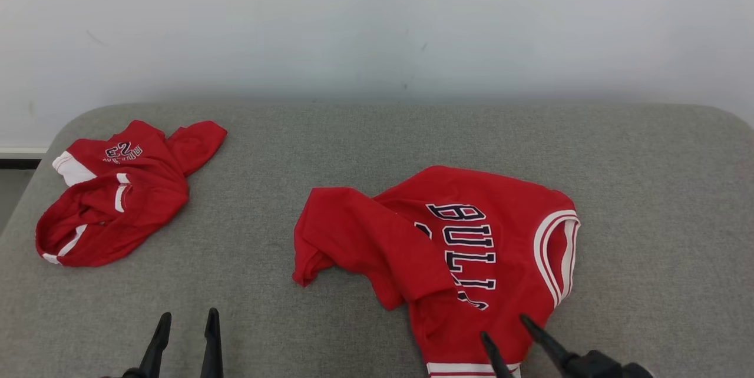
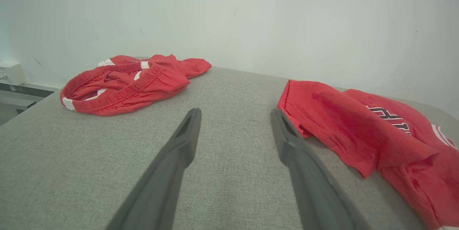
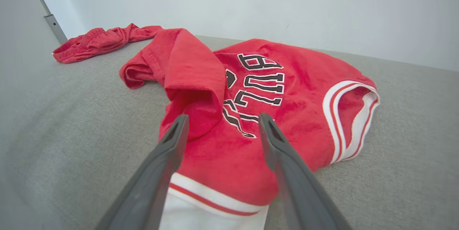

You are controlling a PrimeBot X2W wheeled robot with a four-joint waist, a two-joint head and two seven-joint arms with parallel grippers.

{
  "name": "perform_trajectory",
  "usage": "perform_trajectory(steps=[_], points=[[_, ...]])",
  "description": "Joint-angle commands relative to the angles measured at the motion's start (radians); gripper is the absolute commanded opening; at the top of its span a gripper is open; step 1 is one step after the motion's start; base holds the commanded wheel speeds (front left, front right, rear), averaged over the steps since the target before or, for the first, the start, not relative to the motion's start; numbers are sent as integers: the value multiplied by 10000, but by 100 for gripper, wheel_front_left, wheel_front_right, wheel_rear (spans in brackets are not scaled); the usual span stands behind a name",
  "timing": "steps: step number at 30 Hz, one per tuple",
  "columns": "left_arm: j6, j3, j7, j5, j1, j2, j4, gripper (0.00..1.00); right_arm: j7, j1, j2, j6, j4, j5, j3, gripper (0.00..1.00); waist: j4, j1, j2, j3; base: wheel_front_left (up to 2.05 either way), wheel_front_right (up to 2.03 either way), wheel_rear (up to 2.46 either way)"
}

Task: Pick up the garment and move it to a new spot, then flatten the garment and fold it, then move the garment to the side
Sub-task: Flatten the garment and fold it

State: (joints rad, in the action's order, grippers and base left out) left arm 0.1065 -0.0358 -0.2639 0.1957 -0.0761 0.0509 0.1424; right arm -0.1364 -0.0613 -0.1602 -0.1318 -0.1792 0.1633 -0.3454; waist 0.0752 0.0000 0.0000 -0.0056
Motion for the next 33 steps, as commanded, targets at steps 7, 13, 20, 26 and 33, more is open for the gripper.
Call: perform_trajectory(steps=[7,13,20,26,33], points=[[-51,62,-9,88,237,-6,-100,100,56,1078,-391,22,-248,-17,1025,100,26,0,0,192,0,0,0],[-25,59,-9,17,413,-6,-143,100,193,2267,-693,22,-1092,96,1621,100,179,0,0,481,0,0,0],[-1,131,-9,127,655,-6,-82,100,324,3417,-811,22,-2727,246,2151,100,469,0,0,882,0,0,0],[38,128,-9,152,935,-5,-43,100,328,4409,-671,22,-4771,305,2343,100,646,0,0,1311,0,0,0],[-4,152,-9,189,1036,-6,-14,100,327,5168,-496,22,-6754,86,2501,100,628,0,0,1492,0,0,0]])
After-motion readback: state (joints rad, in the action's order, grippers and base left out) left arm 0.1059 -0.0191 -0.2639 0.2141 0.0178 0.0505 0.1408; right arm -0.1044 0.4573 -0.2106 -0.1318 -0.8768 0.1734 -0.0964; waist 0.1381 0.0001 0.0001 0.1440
